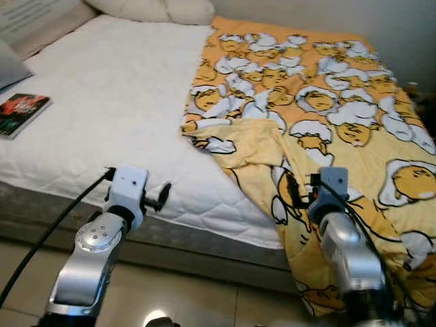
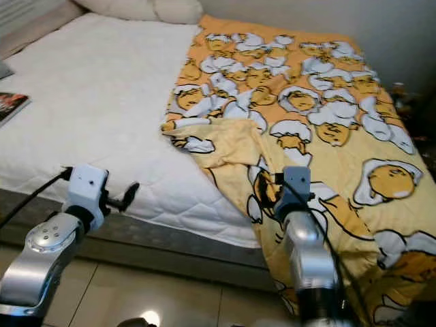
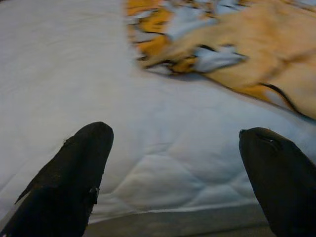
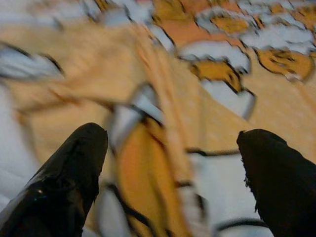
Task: Clean up the room
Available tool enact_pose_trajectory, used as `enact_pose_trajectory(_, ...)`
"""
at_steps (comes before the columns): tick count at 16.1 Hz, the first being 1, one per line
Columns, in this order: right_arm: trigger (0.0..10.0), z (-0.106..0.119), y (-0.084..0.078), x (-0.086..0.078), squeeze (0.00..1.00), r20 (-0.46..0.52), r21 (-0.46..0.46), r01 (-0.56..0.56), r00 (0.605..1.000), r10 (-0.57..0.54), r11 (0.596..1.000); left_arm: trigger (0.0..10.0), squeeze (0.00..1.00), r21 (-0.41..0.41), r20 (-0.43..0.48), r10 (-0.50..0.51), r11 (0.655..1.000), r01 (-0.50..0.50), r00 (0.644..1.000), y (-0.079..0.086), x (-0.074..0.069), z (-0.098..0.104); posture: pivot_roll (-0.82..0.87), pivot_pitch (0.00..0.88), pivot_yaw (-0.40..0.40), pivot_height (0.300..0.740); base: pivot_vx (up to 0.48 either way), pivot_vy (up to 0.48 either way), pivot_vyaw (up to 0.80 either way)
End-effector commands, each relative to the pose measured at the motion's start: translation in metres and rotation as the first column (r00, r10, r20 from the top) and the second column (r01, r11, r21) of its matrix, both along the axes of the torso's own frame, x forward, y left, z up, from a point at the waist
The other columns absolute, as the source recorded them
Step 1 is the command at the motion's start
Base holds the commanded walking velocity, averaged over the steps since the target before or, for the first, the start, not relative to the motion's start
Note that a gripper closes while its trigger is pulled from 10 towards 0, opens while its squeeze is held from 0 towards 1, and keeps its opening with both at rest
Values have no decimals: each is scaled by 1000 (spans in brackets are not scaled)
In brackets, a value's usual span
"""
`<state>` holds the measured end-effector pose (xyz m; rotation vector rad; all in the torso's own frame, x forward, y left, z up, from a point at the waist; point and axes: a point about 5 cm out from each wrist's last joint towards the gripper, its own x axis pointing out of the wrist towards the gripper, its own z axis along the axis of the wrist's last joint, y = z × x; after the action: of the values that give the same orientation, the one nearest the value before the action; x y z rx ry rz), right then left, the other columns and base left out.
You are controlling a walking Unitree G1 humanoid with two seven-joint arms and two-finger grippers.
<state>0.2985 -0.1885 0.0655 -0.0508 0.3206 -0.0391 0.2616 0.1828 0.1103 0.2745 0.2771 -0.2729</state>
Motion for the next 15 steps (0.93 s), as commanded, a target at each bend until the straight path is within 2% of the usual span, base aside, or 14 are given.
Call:
enact_pose_trajectory(1, 10000, -8, -10, 5, 1000, -81, -61, 15, 997, -20, 998, 10000, 0, 13, 1, -107, 994, 107, 994, -11, 1, 4, 10, 0, -60, 740, 0, 0, 0)
enact_pose_trajectory(3, 10000, -12, -19, 14, 1000, -146, -123, -23, 989, 4, 992, 10000, 0, 45, -25, -212, 976, 213, 977, -14, 2, 5, 5, 0, -53, 740, 0, 0, 0)
enact_pose_trajectory(5, 10000, -26, -25, 18, 1000, -281, -153, -128, 956, 81, 980, 10000, 0, 65, -70, -351, 932, 356, 934, -20, 0, 7, -6, 0, -37, 740, 0, 0, 0)
enact_pose_trajectory(6, 10000, -33, -31, 17, 1000, -338, -206, -145, 939, 69, 968, 10000, 0, 58, -88, -411, 907, 417, 907, -24, -1, 9, -5, 0, -31, 740, 0, 0, 0)
enact_pose_trajectory(7, 10000, -38, -36, 16, 914, -376, -246, -172, 924, 69, 954, 10000, 0, 62, -105, -460, 882, 467, 882, -26, -3, 11, -3, 0, -24, 740, 0, 0, 0)
enact_pose_trajectory(8, 10000, -41, -42, 14, 0, -405, -281, -178, 913, 51, 943, 10000, 0, 64, -120, -498, 859, 507, 859, -26, -6, 14, 5, 0, -7, 740, 0, 0, 0)
enact_pose_trajectory(10, 10000, -43, -48, 13, 0, -431, -298, -172, 902, 28, 939, 10000, 0, 70, -145, -536, 833, 549, 832, -23, -9, 18, 16, 0, 7, 740, 0, 0, 0)
enact_pose_trajectory(12, 10000, -44, -54, 11, 0, -441, -340, -177, 897, 10, 924, 10000, 0, 74, -155, -552, 821, 567, 819, -22, -13, 23, 33, 0, 16, 740, 0, 0, 0)
enact_pose_trajectory(13, 7098, -45, -61, 8, 0, -449, -374, -176, 894, -11, 911, 10000, 0, 75, -163, -565, 810, 581, 809, -21, -16, 26, 54, 0, 24, 740, 0, 0, 0)
enact_pose_trajectory(14, 3765, -47, -68, 4, 0, -454, -413, -176, 890, -34, 894, 10000, 0, 74, -176, -583, 796, 601, 793, -20, -22, 30, 68, 0, 26, 740, 0, 0, 0)
enact_pose_trajectory(15, 2314, -47, -69, 4, 0, -453, -413, -174, 891, -35, 894, 10000, 0, 71, -181, -589, 791, 607, 788, -19, -25, 32, 74, 0, 29, 740, 0, 0, 0)
